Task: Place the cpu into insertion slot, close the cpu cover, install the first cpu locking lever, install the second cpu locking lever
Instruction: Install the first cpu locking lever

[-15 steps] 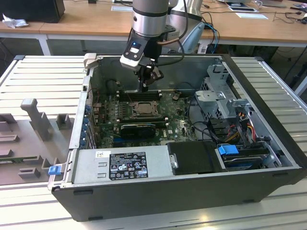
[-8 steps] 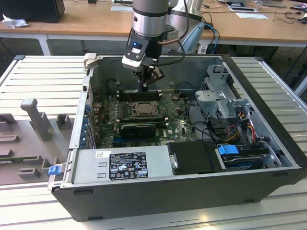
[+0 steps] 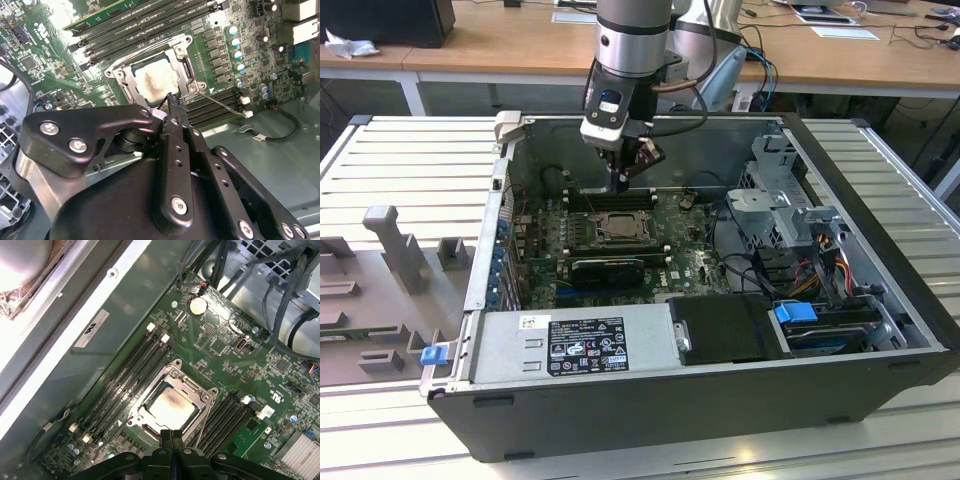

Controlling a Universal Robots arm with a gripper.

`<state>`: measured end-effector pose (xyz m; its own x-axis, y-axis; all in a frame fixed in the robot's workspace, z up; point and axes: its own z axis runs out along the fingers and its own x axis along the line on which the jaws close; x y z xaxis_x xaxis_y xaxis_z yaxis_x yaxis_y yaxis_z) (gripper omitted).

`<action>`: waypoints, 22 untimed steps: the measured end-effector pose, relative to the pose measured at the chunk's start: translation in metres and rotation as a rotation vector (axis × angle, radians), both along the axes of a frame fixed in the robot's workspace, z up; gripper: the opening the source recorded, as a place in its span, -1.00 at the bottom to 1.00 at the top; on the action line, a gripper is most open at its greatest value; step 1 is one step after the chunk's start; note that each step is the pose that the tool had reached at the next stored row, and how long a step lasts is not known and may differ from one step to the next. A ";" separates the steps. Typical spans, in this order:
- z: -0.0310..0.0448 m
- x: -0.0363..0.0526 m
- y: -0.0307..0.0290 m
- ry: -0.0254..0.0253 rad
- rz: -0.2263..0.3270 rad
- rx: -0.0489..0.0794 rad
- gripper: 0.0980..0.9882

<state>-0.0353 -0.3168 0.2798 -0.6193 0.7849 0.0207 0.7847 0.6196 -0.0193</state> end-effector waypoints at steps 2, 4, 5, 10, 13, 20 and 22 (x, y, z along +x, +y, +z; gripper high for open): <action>0.0000 0.0000 0.0000 0.0000 0.014 0.000 -0.98; 0.0000 0.0000 0.0000 0.0000 0.028 0.000 -0.98; 0.0000 0.0000 0.0000 0.0000 0.033 0.000 -0.98; 0.0000 0.0000 0.0000 0.0000 0.064 0.000 -0.98; 0.0000 0.0000 0.0000 0.0000 0.081 0.000 -0.98; 0.0000 0.0000 0.0000 0.0000 0.125 0.000 -0.98; 0.0000 0.0000 0.0000 0.0000 0.140 0.000 -0.98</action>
